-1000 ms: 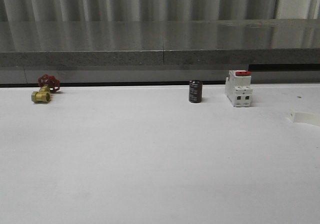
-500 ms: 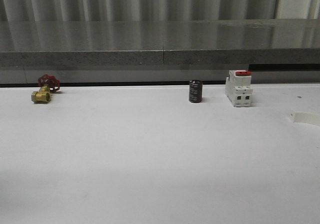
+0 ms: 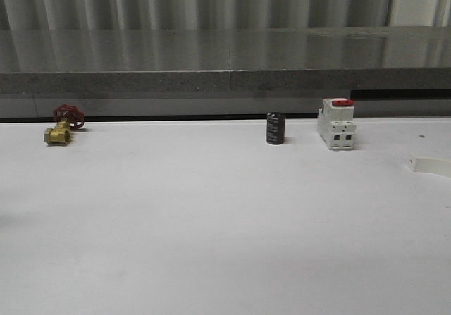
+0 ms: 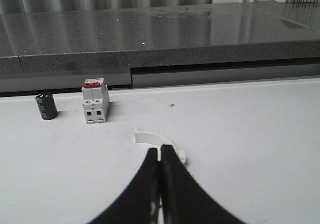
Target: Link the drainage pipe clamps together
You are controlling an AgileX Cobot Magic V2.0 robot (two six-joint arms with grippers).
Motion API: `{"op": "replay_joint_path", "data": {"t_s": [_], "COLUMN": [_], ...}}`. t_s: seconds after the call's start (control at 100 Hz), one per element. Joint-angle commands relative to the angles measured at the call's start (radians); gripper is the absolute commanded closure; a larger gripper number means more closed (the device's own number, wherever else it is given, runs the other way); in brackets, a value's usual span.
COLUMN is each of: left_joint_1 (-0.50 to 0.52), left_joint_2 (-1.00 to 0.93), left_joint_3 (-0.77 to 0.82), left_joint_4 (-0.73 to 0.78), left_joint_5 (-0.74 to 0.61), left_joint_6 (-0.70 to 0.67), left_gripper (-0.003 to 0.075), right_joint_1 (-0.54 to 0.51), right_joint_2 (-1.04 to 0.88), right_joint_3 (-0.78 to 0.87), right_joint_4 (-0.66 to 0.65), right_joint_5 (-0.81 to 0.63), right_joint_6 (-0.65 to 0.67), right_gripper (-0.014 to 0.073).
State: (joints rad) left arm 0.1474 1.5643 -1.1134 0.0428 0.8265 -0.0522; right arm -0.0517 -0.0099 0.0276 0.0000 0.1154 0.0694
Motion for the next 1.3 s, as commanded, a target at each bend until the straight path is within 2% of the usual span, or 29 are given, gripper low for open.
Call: {"op": "replay_joint_path", "data": {"t_s": [0.0, 0.16, 0.58, 0.98, 1.1, 1.29], "left_joint_1": [0.030, 0.069, 0.070, 0.070, 0.070, 0.070], "left_joint_2": [0.026, 0.141, 0.373, 0.422, 0.422, 0.422], "left_joint_3": [-0.069, -0.144, -0.299, -0.325, -0.325, -0.325], "left_joint_4": [-0.022, -0.066, -0.135, -0.112, -0.103, -0.103], "left_joint_5": [0.013, 0.058, 0.082, 0.094, 0.106, 0.110], "left_joint_6": [-0.011, -0.011, 0.024, 0.024, 0.024, 0.024], "left_gripper": [0.0228, 0.0228, 0.0228, 0.0236, 0.0346, 0.0596], "right_joint_1": [0.001, 0.001, 0.001, 0.001, 0.001, 0.001], "right_joint_2": [-0.020, -0.020, -0.020, -0.020, -0.020, -0.020], "right_joint_3": [-0.017, -0.017, -0.017, -0.017, -0.017, -0.017], "right_joint_4": [0.000, 0.000, 0.000, 0.000, 0.000, 0.000], "right_joint_5": [-0.075, -0.075, -0.075, -0.075, -0.075, -0.075], "right_joint_6": [-0.006, -0.006, -0.006, -0.006, -0.006, -0.006], "right_gripper": [0.0660, 0.0660, 0.0660, 0.0660, 0.0660, 0.0660]}}
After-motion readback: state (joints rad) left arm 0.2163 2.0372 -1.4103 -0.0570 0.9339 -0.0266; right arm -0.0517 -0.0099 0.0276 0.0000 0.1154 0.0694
